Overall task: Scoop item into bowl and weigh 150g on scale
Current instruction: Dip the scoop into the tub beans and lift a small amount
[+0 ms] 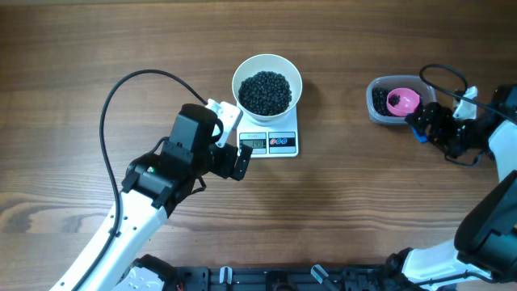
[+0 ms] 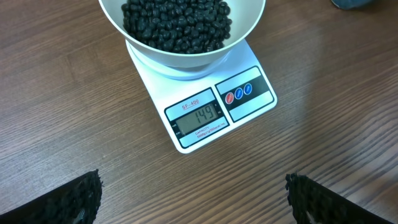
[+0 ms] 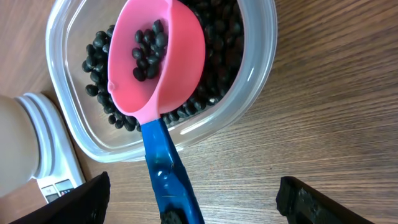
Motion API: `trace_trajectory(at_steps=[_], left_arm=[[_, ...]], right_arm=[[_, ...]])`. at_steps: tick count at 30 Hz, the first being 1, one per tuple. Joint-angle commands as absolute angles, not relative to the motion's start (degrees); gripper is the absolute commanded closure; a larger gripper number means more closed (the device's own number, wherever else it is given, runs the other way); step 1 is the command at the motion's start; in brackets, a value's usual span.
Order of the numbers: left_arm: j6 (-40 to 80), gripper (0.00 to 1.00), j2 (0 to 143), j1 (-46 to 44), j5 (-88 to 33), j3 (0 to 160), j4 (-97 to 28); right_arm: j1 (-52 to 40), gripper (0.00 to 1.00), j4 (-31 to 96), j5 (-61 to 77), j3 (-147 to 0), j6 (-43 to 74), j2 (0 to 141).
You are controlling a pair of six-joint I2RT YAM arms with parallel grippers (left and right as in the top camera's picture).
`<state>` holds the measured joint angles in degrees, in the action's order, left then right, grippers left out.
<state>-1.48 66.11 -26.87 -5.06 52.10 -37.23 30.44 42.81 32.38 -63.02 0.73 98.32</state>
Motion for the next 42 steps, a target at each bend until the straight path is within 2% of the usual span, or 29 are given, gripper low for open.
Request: trace_trajectory(at_steps=[1, 3, 7, 16, 19, 21, 27, 29, 34, 37, 40, 42], left_arm=[[-2.6, 0.00, 65.6, -26.9, -5.7, 52.2, -37.1], [-2.6, 0.00, 65.6, -26.9, -5.7, 52.2, -37.1], [-2.6, 0.00, 65.6, -26.9, -5.7, 52.2, -37.1], [-2.6, 0.00, 65.6, -26.9, -5.7, 52.2, -37.1], [-2.6, 0.00, 65.6, -26.9, -5.7, 52.2, -37.1], [-2.6, 0.00, 65.6, -26.9, -5.7, 52.2, -37.1], [-2.6, 0.00, 65.6, -26.9, -5.7, 52.2, -37.1], [-2.6, 0.00, 65.6, -26.9, -5.7, 52.2, -37.1], [-2.6, 0.00, 65.6, -26.9, -5.7, 52.2, -37.1], [-2.6, 0.00, 65.6, -26.9, -5.7, 52.2, -37.1], [-2.6, 0.00, 65.6, -26.9, -5.7, 52.2, -37.1], [-2.6, 0.00, 65.6, -26.9, -5.7, 52.1, -37.1]], right_arm=[[30.4, 0.15, 42.8, 34.4, -62.2, 0.0, 99.2], [30.4, 0.23, 42.8, 34.4, -62.2, 0.0, 99.2], [30.4, 0.25, 42.9, 34.4, -62.2, 0.0, 99.4], [30.4, 0.55, 42.6, 36.1, -62.2, 0.3, 101.7], [30.4, 0.68, 42.7, 36.1, -62.2, 0.3, 101.7], [30.4, 0.73, 42.7, 36.1, -62.2, 0.3, 101.7], [30.4, 0.73, 43.0, 36.1, -62.2, 0.2, 101.7], [30.4, 0.65, 43.0, 36.1, -62.3, 0.2, 101.7], [30.4, 0.62, 43.2, 36.1, -63.3, 0.2, 101.4], [30.4, 0.54, 43.3, 36.1, -64.2, 0.2, 100.1], [30.4, 0.54, 43.1, 36.1, -64.2, 0.1, 99.4], [30.4, 0.57, 43.0, 36.1, -64.2, 0.1, 99.4]])
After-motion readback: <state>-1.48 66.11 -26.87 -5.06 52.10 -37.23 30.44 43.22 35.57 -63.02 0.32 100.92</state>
